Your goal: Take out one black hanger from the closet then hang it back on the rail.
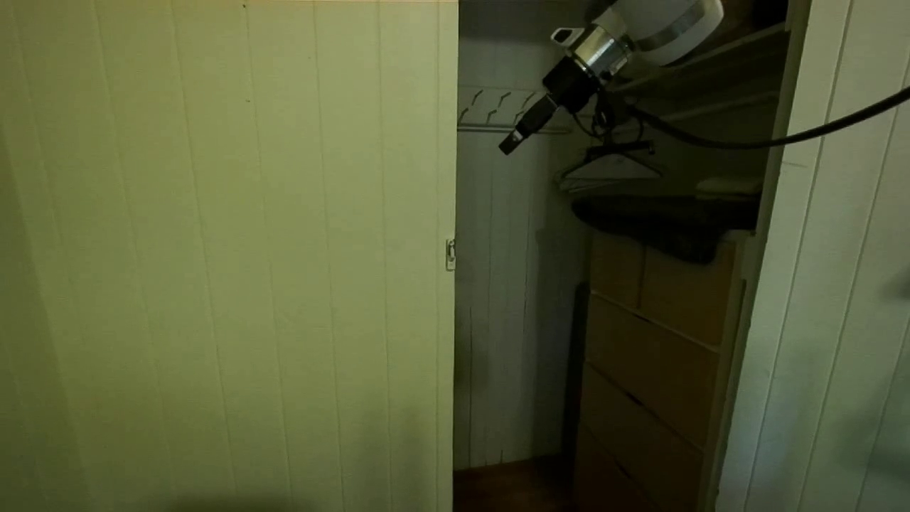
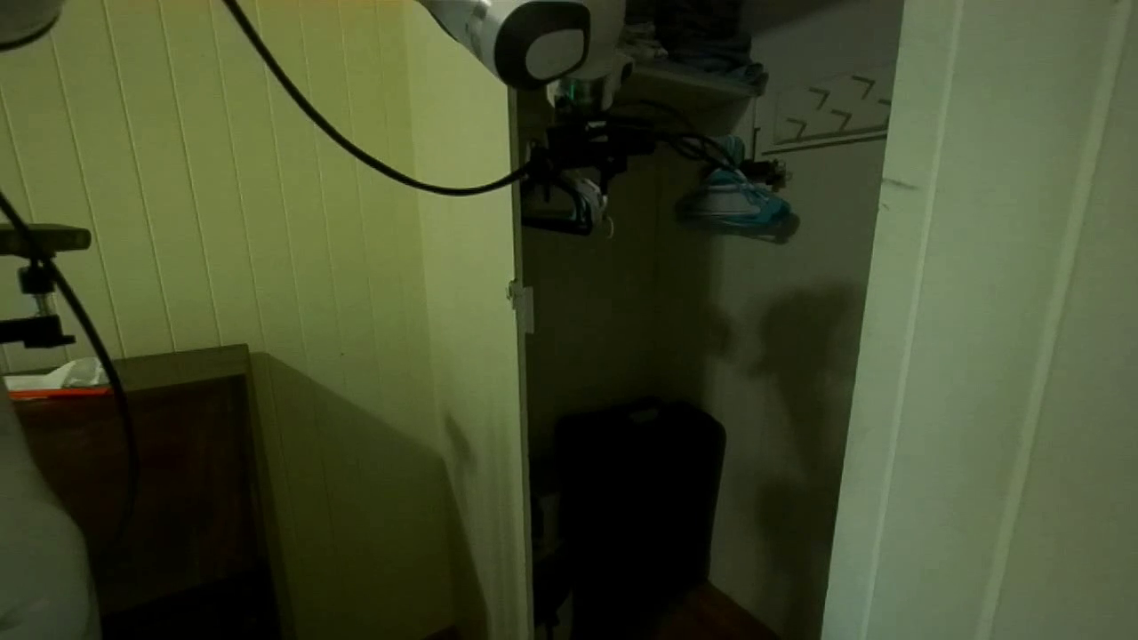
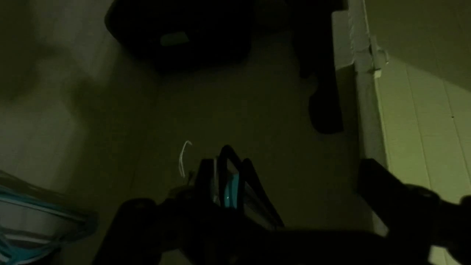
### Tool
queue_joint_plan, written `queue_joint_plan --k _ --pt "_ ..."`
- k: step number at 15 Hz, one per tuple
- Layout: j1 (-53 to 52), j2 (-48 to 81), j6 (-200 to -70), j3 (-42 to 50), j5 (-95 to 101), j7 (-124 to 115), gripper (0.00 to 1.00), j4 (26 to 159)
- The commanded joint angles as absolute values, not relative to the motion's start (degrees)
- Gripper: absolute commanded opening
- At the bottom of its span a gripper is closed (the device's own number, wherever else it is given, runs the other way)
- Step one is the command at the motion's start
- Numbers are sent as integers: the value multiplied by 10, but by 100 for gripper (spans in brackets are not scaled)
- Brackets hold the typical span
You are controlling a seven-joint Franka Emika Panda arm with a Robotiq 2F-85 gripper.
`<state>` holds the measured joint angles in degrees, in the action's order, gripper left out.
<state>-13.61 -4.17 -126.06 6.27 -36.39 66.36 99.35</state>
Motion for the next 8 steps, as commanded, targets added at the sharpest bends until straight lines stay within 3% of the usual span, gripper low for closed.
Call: queue_joint_plan --k 1,5,8 --pt "-102 56 -1238 29 -454 746 100 876" --pt "-81 93 -1194 -20 -452 726 100 820" --pt "-73 104 -1196 -44 -444 725 78 802"
